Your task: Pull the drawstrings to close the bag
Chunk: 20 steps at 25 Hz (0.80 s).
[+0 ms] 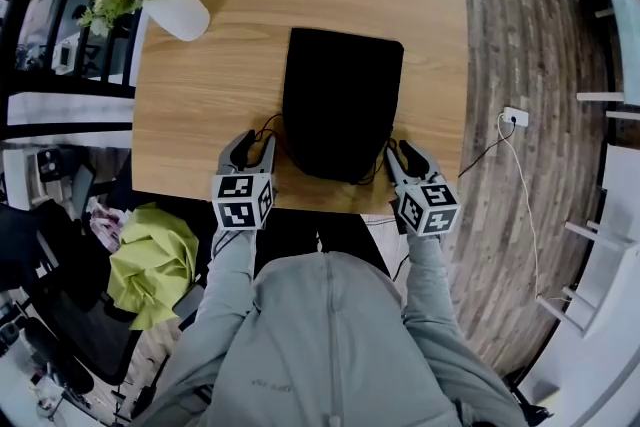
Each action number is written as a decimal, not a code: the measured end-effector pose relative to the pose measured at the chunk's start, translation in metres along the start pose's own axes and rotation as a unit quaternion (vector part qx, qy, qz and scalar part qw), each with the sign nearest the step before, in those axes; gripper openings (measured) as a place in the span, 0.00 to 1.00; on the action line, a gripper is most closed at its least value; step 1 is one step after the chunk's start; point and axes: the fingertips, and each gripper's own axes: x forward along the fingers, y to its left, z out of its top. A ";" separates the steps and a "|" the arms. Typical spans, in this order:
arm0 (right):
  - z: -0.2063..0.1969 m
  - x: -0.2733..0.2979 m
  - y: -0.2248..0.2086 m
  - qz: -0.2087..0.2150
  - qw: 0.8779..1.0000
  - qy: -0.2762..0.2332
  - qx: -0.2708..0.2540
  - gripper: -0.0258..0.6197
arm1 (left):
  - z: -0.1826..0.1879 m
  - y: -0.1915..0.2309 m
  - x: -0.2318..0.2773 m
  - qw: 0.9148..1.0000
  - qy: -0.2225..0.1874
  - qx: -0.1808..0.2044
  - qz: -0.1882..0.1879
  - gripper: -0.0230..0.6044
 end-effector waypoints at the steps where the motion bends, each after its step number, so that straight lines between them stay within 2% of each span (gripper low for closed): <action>1: -0.001 -0.001 0.000 -0.001 1.000 0.001 0.001 0.22 | 0.001 0.001 -0.001 1.000 -0.002 0.003 0.002 0.29; 6: -0.006 -0.005 -0.001 -0.002 1.000 0.004 0.008 0.24 | 0.004 0.003 -0.005 1.000 -0.013 0.015 0.013 0.32; 12: 0.004 -0.015 -0.002 -0.009 1.000 -0.015 0.005 0.24 | 0.012 0.004 -0.015 0.999 -0.029 0.010 0.017 0.32; 20: 0.038 -0.033 -0.002 -0.012 0.998 -0.058 -0.020 0.24 | 0.053 -0.010 -0.033 0.996 -0.082 0.019 0.010 0.32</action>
